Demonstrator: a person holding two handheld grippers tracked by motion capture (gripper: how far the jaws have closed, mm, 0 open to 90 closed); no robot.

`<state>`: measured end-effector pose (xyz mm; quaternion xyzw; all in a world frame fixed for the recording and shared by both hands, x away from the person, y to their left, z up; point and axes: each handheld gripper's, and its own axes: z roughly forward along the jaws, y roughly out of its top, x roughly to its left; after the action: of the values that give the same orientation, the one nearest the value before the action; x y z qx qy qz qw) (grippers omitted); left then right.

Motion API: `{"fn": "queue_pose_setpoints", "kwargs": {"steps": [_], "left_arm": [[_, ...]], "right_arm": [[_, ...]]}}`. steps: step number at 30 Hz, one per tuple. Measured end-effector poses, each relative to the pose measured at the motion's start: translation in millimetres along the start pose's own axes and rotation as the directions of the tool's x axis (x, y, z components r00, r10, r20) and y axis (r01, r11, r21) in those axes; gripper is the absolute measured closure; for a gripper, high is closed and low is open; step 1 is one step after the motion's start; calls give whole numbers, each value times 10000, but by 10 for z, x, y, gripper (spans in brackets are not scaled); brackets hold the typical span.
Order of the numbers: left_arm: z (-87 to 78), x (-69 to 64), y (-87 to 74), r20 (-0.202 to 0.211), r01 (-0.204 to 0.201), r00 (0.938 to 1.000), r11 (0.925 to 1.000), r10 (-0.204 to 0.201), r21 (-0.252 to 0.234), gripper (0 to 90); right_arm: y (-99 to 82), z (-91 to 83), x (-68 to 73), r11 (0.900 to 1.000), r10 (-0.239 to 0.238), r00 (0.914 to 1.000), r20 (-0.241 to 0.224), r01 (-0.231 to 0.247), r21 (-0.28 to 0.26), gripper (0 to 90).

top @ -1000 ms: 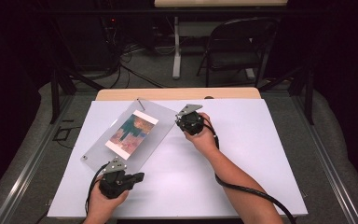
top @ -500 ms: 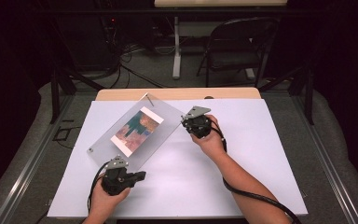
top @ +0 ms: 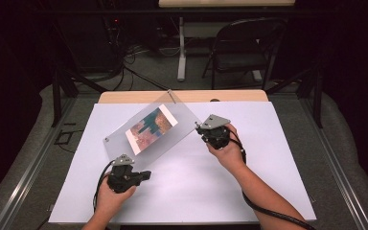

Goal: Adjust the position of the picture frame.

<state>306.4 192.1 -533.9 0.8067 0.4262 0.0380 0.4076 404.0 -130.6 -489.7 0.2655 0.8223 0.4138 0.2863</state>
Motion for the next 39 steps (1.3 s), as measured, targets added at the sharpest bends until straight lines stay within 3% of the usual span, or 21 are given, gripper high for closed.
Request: {"fn": "queue_pose_setpoints", "kwargs": {"steps": [5, 15, 39], "left_arm": [[31, 48, 19, -22, 76, 10000, 9998, -76, 175, 900], [169, 39, 120, -43, -160, 9999, 9989, 162, 438, 900], [466, 60, 290, 384, 22, 9992, 9957, -58, 930, 900]], "right_arm": [[-33, -150, 49, 9999, -147, 9999, 64, 147, -81, 859], [-55, -376, 194, 9964, -783, 9968, 142, 787, -314, 858], [-399, -767, 238, 9986, -438, 9989, 187, 443, -289, 859]]}}
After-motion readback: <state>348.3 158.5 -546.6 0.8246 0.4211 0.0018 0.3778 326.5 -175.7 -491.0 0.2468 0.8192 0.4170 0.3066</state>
